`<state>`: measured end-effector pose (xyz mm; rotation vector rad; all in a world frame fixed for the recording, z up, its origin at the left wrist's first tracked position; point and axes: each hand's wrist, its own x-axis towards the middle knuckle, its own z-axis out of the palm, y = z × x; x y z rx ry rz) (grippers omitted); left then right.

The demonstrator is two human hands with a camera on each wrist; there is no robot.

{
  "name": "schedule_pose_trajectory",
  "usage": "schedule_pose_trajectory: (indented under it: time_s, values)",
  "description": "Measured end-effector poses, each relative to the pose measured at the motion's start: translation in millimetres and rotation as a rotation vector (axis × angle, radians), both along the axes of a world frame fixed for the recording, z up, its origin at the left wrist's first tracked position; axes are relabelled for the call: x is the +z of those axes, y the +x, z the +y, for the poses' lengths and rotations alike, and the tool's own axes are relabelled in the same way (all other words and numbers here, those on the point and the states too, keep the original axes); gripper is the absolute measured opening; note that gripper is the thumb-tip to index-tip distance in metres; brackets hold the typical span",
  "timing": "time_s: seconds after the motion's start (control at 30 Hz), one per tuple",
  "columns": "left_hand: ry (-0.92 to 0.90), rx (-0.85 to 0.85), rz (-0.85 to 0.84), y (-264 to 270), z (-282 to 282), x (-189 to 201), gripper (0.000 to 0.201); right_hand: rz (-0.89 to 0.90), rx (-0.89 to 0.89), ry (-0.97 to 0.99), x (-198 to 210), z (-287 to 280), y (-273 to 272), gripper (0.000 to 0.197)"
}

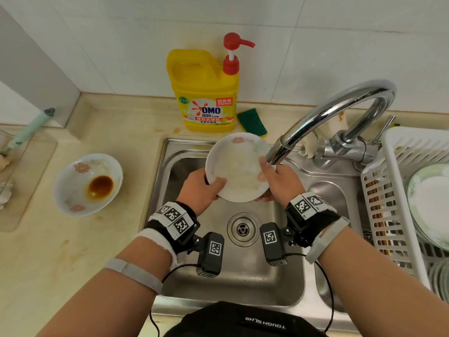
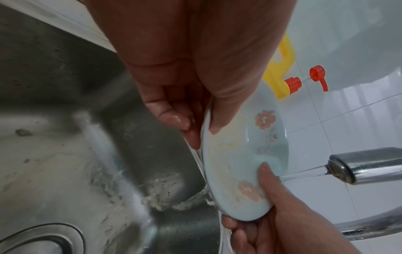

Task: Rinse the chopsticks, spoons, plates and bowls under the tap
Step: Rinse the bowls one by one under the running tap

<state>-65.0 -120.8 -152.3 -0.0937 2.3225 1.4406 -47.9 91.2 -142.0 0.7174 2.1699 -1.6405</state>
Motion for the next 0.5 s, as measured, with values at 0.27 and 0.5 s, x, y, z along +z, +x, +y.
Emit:
schedule_pose_trajectory:
  time_s: [0.27,0.5]
  values:
    - [0.356,0.114,-0.307,8.9,11.2,2.8,0.030,0.100,0.095,0.016,-12.6,-6.4,7.8,0.021]
    - [0.386,0.113,-0.288,8.5,11.5,2.1,0.027,0.007,0.015,-0.067,-14.5,-5.5,7.4,0.019]
